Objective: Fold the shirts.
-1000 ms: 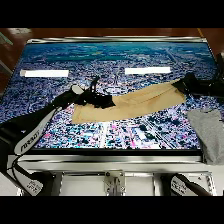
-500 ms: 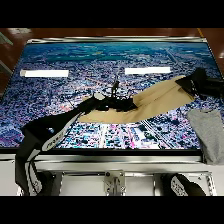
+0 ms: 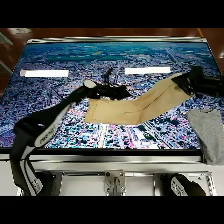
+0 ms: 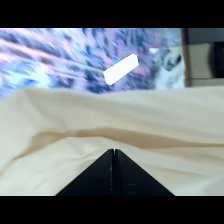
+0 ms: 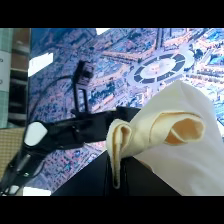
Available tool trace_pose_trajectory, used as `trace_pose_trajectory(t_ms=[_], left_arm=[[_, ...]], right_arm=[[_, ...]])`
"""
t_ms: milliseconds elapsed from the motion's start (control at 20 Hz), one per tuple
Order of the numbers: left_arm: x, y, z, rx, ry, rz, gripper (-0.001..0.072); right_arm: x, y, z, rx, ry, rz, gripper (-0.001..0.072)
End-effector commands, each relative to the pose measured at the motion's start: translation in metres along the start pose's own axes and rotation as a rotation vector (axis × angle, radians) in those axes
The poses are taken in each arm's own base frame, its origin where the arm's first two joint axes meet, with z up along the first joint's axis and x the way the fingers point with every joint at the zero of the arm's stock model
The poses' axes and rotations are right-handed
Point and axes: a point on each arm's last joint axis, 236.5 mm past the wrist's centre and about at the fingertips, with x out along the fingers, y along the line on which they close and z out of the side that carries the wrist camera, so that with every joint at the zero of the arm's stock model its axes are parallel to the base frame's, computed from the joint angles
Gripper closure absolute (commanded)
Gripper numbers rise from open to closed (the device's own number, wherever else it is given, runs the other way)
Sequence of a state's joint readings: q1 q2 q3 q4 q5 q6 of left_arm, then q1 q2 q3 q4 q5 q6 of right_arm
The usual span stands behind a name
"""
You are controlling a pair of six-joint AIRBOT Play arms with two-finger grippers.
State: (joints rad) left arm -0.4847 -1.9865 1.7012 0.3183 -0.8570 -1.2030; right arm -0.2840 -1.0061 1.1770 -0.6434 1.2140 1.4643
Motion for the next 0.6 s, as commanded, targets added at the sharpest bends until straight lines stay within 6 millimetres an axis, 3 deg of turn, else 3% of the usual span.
trace_pose_trajectory(t_ms=[0,150,250,400,550], left_arm=[[-0.098,0.025,0.030,0.151,0.021,0.236,0.0667],[-0.199,0.025,0.053,0.271,-0.024,0.467,0.0666],[-0.263,0.006,0.064,0.312,-0.096,0.544,0.0666],[-0.333,-0.035,0.070,0.333,-0.225,0.568,0.0665],[-0.376,-0.073,0.062,0.376,-0.306,0.582,0.0664]], right_arm=[[0.044,0.017,-0.004,-0.034,0.013,0.038,0.0647],[0.113,0.057,-0.035,-0.056,0.066,0.123,0.0647],[0.163,0.078,-0.068,-0.056,0.103,0.152,0.0647],[0.239,0.086,-0.130,0.022,0.166,0.155,0.0647],[0.293,0.075,-0.178,0.122,0.219,0.129,0.0646]])
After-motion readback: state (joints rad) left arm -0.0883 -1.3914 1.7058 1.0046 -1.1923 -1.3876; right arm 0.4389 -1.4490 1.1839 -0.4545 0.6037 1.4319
